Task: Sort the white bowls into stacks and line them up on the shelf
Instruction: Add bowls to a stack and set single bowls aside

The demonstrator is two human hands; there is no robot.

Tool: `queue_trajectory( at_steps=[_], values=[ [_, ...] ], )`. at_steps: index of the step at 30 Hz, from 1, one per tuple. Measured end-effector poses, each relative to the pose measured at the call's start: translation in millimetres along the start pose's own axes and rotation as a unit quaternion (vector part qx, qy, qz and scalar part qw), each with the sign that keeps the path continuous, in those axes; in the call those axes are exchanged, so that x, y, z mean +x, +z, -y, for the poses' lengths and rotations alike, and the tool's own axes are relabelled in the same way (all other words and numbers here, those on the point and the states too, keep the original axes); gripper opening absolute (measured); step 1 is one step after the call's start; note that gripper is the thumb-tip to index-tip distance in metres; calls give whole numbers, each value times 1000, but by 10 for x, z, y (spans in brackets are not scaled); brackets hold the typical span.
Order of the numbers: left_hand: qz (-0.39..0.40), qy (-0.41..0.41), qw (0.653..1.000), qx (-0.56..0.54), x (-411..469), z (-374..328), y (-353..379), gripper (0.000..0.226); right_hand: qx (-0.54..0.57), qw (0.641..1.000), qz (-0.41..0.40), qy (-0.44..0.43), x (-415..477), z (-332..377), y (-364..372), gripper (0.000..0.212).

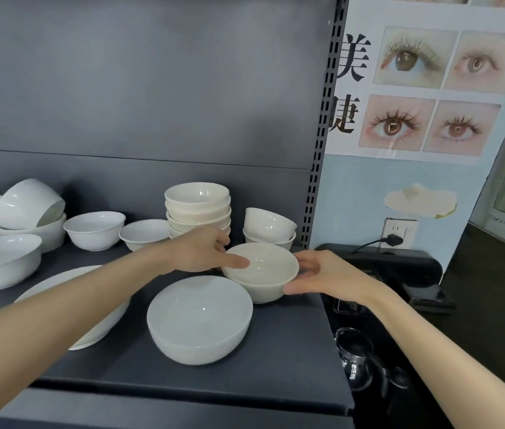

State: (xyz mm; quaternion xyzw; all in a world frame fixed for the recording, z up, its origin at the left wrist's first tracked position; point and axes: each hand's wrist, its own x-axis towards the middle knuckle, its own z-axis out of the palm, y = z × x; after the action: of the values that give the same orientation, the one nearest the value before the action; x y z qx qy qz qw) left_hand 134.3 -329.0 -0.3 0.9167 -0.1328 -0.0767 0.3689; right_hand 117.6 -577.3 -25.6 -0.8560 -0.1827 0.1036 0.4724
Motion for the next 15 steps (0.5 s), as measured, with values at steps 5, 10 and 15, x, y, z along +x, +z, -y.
queue_trajectory(
  at_steps=[5, 10, 15],
  values=[
    [-17, 7, 1000, -20, -15, -18, 19, 44, 19, 999, -18, -19, 1, -1, -35, 39],
    [-81, 28, 994, -65, -159, -216, -156, 47, -4, 997, -61, -54, -36, 238, -198, 37],
    [-134, 60, 987, -69, -322, -274, -365, 68, -7, 988, -103, -112, 68, 477, -220, 32]
  ],
)
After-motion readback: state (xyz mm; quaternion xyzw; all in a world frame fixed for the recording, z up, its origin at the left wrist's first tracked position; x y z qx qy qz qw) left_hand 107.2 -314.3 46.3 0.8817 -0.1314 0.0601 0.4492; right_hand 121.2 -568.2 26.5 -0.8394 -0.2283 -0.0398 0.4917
